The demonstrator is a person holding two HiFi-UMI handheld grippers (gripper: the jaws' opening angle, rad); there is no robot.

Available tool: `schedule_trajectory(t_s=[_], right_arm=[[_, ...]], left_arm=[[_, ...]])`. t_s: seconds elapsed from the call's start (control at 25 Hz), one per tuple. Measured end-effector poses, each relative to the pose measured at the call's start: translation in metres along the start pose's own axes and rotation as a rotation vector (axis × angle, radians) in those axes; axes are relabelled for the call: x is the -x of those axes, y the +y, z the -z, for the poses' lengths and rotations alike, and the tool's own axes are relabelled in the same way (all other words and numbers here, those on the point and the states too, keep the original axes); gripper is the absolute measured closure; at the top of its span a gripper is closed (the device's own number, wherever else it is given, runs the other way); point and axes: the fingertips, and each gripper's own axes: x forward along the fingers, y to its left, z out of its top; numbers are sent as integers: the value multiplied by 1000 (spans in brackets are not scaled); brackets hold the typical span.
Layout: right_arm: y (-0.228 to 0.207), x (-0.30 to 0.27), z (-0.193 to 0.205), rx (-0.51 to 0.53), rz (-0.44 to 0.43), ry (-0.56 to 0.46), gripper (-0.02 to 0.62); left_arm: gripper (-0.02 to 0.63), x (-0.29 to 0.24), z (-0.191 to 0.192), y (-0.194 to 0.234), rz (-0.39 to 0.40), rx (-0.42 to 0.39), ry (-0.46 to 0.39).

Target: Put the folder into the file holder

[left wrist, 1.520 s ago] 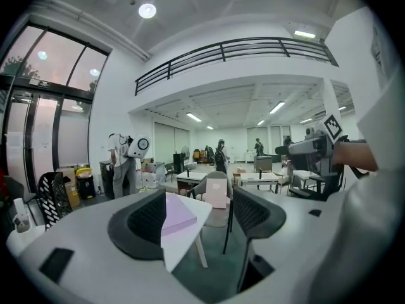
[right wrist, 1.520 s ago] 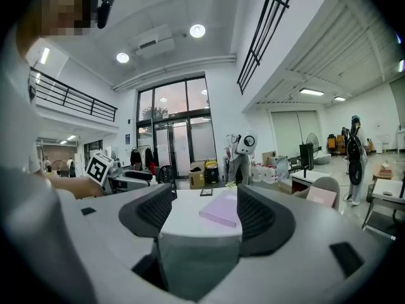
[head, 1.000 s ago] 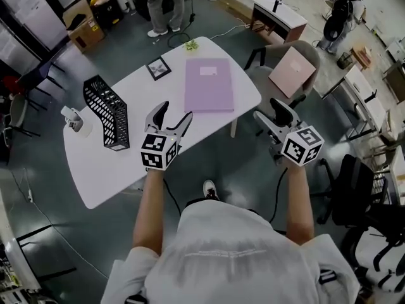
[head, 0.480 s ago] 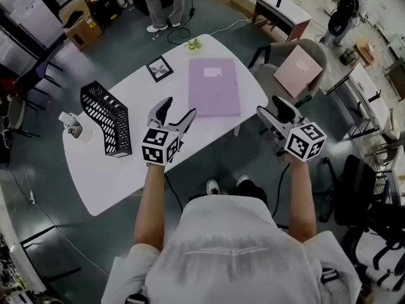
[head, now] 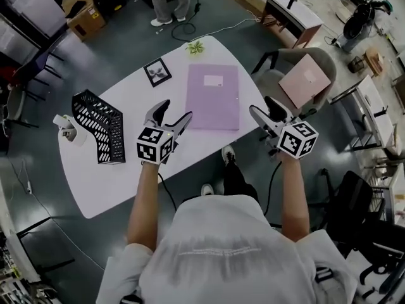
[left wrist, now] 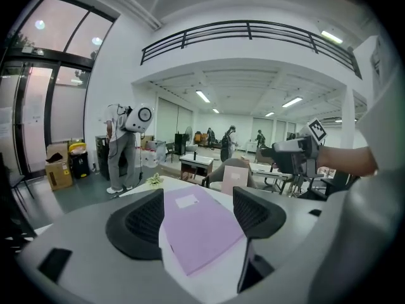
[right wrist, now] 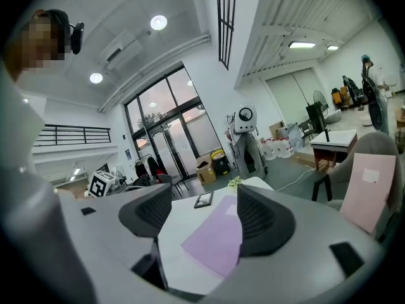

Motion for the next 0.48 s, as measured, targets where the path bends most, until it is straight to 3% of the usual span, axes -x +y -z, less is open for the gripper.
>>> schedule_trajectory(t_s=[0.24, 0.48], right_arm=[[-56, -53, 3, -78, -33, 57, 278], [-102, -101, 32, -174, -49, 160, 278]], left_arm=[[258, -55, 15, 26, 0, 55, 74], [250, -98, 55, 45, 18, 136, 203]])
